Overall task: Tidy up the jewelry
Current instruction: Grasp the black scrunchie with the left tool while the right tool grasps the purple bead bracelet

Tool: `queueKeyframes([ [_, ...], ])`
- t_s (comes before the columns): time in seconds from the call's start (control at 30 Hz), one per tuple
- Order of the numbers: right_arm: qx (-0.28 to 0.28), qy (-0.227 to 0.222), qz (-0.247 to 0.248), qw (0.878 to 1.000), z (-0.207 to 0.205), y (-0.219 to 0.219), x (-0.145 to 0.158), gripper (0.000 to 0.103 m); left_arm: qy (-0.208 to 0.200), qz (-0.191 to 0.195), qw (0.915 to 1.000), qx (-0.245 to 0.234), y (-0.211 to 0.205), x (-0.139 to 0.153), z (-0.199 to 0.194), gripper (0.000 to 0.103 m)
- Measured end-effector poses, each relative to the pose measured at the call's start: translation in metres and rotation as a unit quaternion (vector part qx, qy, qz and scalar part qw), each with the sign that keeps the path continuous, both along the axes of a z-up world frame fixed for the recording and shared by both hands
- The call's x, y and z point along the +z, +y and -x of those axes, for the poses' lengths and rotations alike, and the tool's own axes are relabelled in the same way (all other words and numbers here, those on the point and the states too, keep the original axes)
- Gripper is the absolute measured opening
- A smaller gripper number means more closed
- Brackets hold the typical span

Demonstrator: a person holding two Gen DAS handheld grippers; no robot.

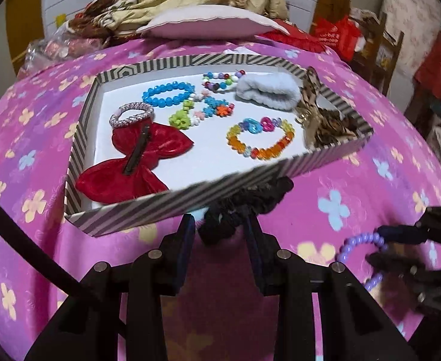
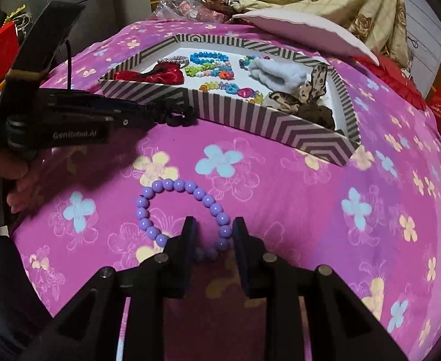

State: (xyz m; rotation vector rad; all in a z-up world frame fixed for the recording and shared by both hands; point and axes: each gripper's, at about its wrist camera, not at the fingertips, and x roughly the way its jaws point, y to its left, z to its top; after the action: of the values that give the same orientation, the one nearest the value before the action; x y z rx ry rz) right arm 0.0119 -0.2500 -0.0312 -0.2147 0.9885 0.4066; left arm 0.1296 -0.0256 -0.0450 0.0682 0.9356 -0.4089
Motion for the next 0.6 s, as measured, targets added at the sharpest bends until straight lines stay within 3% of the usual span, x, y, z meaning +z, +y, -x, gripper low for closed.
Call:
queueKeyframes([
  [0.13, -0.006, -0.002, 0.003, 1.0, -0.002, 0.0, -0.001, 0.037, 0.0, 0.005, 1.0, 0.001, 0.0, -0.001, -0.003, 0.025],
  [0.2, -0.007, -0.003, 0.003, 1.0, -0.003, -0.001, -0.001, 0.038, -0.007, -0.002, 0.9999, -0.014, -0.005, -0.002, -0.002, 0.036],
  [0.27, -0.007, -0.003, 0.003, 1.0, -0.003, -0.001, -0.001, 0.038, -0.016, -0.012, 0.9992, -0.035, -0.014, -0.003, 0.002, 0.039],
  [0.33, -0.005, -0.006, 0.003, 1.0, -0.002, 0.0, -0.001, 0.038, -0.027, -0.026, 0.9986, -0.037, -0.017, -0.003, 0.006, 0.026],
  [0.37, -0.003, -0.008, 0.003, 1.0, -0.002, 0.0, -0.001, 0.038, -0.029, -0.028, 0.9986, -0.036, -0.018, -0.003, 0.007, 0.004],
  [0.43, 0.003, -0.016, 0.004, 1.0, 0.0, 0.001, -0.002, 0.038, -0.021, -0.015, 0.9988, -0.042, -0.015, 0.0, 0.01, 0.002],
  [0.5, 0.006, -0.024, 0.003, 1.0, 0.002, 0.001, -0.002, 0.038, -0.035, -0.03, 0.9979, -0.046, -0.015, 0.005, 0.02, 0.002],
  [0.6, 0.006, -0.024, -0.006, 1.0, 0.004, -0.002, -0.003, 0.038, -0.047, -0.02, 0.9978, -0.041, -0.006, 0.02, 0.039, 0.002],
])
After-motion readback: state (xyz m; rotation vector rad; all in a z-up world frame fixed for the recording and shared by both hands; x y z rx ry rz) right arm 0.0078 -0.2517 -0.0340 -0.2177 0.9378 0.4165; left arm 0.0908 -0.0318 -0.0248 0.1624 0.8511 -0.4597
